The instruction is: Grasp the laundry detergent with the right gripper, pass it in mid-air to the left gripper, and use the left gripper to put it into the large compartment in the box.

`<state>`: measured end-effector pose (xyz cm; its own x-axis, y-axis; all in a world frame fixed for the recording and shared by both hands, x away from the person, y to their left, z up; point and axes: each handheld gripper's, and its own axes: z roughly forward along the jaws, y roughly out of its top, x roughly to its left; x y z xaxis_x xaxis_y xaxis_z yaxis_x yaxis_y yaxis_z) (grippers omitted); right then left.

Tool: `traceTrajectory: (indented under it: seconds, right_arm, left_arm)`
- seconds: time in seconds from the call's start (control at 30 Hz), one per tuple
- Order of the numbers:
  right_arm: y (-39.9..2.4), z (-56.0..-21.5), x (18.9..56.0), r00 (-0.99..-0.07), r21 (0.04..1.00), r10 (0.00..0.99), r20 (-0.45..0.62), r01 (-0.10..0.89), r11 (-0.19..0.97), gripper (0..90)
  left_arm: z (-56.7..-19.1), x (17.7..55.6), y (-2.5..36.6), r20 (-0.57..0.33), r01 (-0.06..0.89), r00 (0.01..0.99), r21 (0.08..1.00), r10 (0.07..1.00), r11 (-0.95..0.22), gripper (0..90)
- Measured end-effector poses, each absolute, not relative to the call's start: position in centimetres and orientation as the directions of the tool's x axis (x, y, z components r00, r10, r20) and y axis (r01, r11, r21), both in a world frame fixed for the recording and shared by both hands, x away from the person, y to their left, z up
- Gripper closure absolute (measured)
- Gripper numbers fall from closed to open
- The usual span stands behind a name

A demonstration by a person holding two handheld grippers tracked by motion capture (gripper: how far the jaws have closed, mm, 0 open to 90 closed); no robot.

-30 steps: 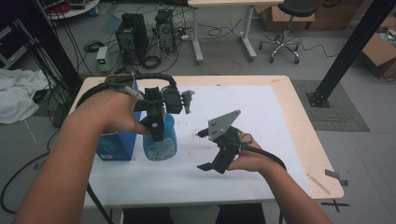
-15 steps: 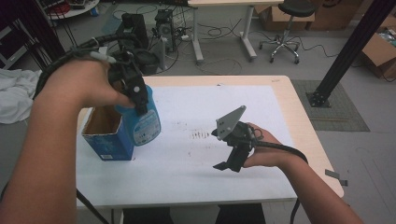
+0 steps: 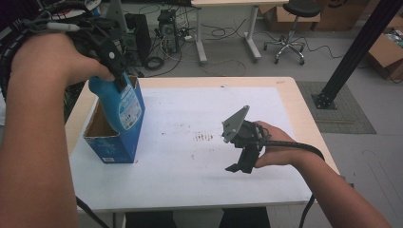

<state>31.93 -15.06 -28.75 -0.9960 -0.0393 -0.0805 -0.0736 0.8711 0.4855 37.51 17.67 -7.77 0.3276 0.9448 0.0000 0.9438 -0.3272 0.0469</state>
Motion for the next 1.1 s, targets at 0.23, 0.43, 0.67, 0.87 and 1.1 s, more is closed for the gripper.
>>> traceTrajectory:
  seconds: [0.23,0.43,0.67,0.87,1.1]
  right_arm:
    - [-15.4,-28.2,31.8,-0.995,0.459,-0.045,-0.088,-0.081,0.885,0.0]
    - [-15.8,-28.1,31.7,-0.996,0.403,-0.052,-0.077,-0.079,0.912,0.0]
    - [-16.0,-28.0,31.5,-0.995,0.350,-0.063,-0.074,-0.085,0.933,0.0]
    - [-16.6,-27.5,31.6,-0.995,0.339,-0.056,-0.078,-0.079,0.937,0.0]
    - [-17.0,-27.2,31.6,-0.995,0.324,-0.050,-0.083,-0.075,0.943,0.0]
  left_arm:
    - [-7.8,38.3,19.4,0.036,0.978,0.196,0.061,0.980,-0.198,38.0]
    - [-8.7,39.0,20.6,0.052,0.987,0.144,0.067,0.988,-0.147,38.0]
    - [-10.1,39.8,22.0,0.055,0.992,0.105,0.058,0.993,-0.108,38.0]
    - [-11.4,40.4,22.8,0.078,0.994,0.084,0.060,0.993,-0.089,38.0]
    - [-13.2,41.0,23.2,0.077,0.996,0.072,0.046,0.994,-0.075,37.9]
